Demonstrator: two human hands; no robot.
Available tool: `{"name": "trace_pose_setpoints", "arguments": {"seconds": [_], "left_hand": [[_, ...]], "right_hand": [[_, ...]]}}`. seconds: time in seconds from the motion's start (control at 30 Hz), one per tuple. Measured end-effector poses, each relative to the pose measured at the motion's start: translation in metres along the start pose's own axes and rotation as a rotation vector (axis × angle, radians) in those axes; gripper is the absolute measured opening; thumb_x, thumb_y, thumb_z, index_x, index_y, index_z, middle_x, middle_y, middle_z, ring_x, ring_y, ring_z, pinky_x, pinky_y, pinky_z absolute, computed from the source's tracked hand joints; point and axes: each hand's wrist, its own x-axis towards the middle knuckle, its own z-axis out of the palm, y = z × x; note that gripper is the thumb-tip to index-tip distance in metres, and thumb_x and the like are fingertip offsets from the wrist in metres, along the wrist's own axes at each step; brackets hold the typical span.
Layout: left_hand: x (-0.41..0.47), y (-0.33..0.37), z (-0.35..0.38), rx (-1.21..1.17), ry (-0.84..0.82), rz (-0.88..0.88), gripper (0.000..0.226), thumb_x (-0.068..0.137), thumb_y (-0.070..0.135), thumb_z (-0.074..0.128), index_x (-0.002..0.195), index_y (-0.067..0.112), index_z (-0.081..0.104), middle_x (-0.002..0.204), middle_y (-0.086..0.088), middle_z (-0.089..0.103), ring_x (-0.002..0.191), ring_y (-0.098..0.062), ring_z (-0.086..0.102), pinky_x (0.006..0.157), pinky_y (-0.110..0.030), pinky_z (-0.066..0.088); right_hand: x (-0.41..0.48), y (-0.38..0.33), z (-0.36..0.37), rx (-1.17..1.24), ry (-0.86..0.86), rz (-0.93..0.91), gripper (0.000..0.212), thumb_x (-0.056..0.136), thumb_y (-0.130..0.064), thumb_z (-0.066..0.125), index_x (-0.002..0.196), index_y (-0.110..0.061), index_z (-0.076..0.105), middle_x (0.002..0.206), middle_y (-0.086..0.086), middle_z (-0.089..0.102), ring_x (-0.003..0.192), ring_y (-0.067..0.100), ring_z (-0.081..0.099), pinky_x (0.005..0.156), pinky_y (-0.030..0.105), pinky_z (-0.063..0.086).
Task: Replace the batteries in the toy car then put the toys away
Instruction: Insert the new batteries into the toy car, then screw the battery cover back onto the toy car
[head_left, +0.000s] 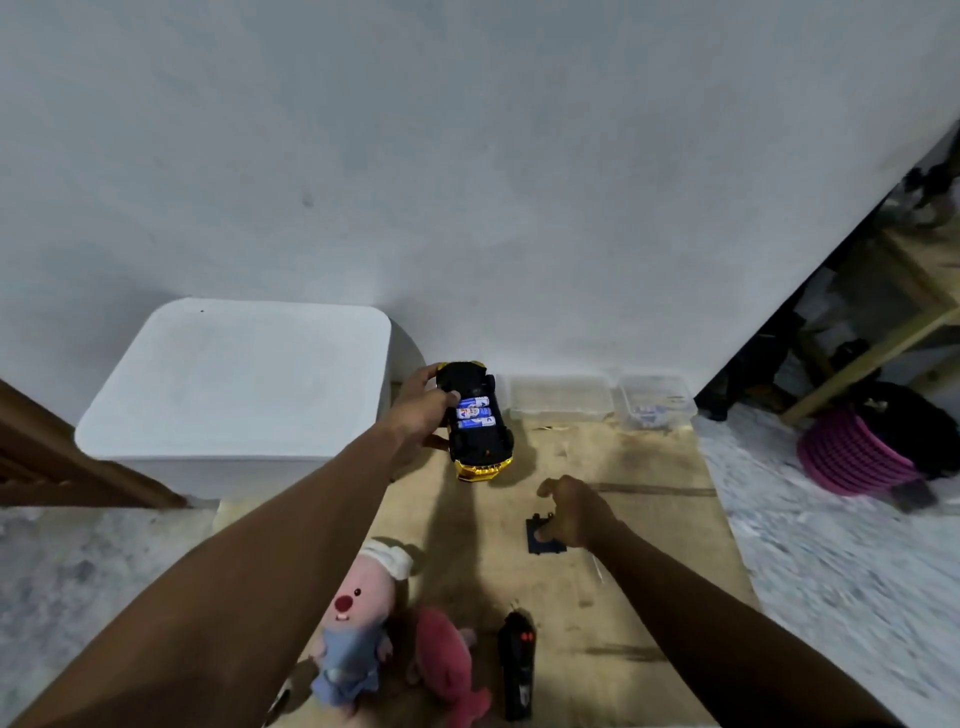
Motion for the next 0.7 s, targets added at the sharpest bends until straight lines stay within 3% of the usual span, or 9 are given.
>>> {"name": "trace_pose_setpoints", "arguments": {"seconds": [0.23, 0.33, 0.43, 0.5, 0.57, 0.63, 0.7], "left_hand": [[0.002, -0.014, -0.001, 0.020, -0.017, -0.035, 0.045, 0.098, 0.003, 0.048, 0.137, 0.026, 0.048, 0.104, -0.009, 0.066, 0.077, -0.021, 0.066, 0.045, -0.027, 0.051], [0.003, -0.017, -0.002, 0.018, -0.015, -0.042, 0.046, 0.097, 0.002, 0.049, 0.138, 0.025, 0.048, 0.105, -0.010, 0.066, 0.078, -0.023, 0.066, 0.047, -0.029, 0.052], [0.000, -0.017, -0.002, 0.014, -0.019, -0.048, 0.047, 0.098, 0.002, 0.049, 0.138, 0.026, 0.048, 0.104, -0.009, 0.066, 0.078, -0.023, 0.066, 0.047, -0.029, 0.053], [-0.001, -0.017, -0.004, 0.005, -0.023, -0.053, 0.047, 0.098, 0.002, 0.050, 0.138, 0.027, 0.048, 0.103, -0.009, 0.066, 0.080, -0.023, 0.066, 0.045, -0.029, 0.053], [-0.004, -0.016, -0.005, 0.004, -0.022, -0.057, 0.048, 0.097, 0.002, 0.050, 0.138, 0.027, 0.047, 0.102, -0.008, 0.066, 0.080, -0.023, 0.065, 0.047, -0.030, 0.053], [-0.007, -0.015, -0.007, 0.007, -0.021, -0.052, 0.050, 0.097, 0.001, 0.050, 0.140, 0.027, 0.046, 0.100, -0.008, 0.066, 0.079, -0.023, 0.064, 0.046, -0.029, 0.053], [-0.011, -0.012, -0.009, 0.004, -0.017, -0.047, 0.050, 0.097, 0.001, 0.051, 0.140, 0.027, 0.046, 0.097, -0.007, 0.065, 0.076, -0.021, 0.063, 0.043, -0.027, 0.052]], "right_hand": [[0.004, 0.006, 0.010, -0.010, 0.046, -0.008, 0.071, 0.060, -0.027, 0.091, 0.123, -0.020, 0.059, 0.122, 0.005, 0.062, 0.108, 0.024, 0.060, 0.075, 0.026, 0.043], [0.007, 0.009, 0.005, 0.004, 0.040, -0.037, 0.053, 0.061, -0.028, 0.091, 0.107, -0.023, 0.067, 0.106, 0.000, 0.068, 0.094, 0.019, 0.063, 0.069, 0.026, 0.045], [0.010, 0.010, -0.004, 0.105, 0.037, -0.129, 0.026, 0.067, -0.026, 0.088, 0.089, -0.019, 0.077, 0.078, -0.010, 0.068, 0.075, 0.009, 0.063, 0.066, 0.023, 0.045], [0.010, 0.008, -0.015, 0.221, 0.003, -0.201, 0.018, 0.073, -0.020, 0.086, 0.088, -0.013, 0.079, 0.068, -0.017, 0.063, 0.064, 0.001, 0.059, 0.059, 0.019, 0.047], [0.006, 0.005, -0.027, 0.330, -0.049, -0.202, 0.014, 0.078, -0.016, 0.083, 0.090, -0.009, 0.078, 0.065, -0.012, 0.066, 0.057, 0.006, 0.061, 0.052, 0.017, 0.051], [0.001, 0.003, -0.039, 0.457, -0.072, -0.177, 0.012, 0.078, -0.015, 0.083, 0.087, -0.010, 0.077, 0.065, -0.001, 0.072, 0.053, 0.016, 0.064, 0.054, 0.029, 0.055], [-0.005, 0.000, -0.054, 0.556, -0.077, -0.149, 0.018, 0.079, -0.016, 0.082, 0.092, -0.006, 0.076, 0.074, 0.011, 0.074, 0.054, 0.020, 0.065, 0.054, 0.030, 0.054]]}}
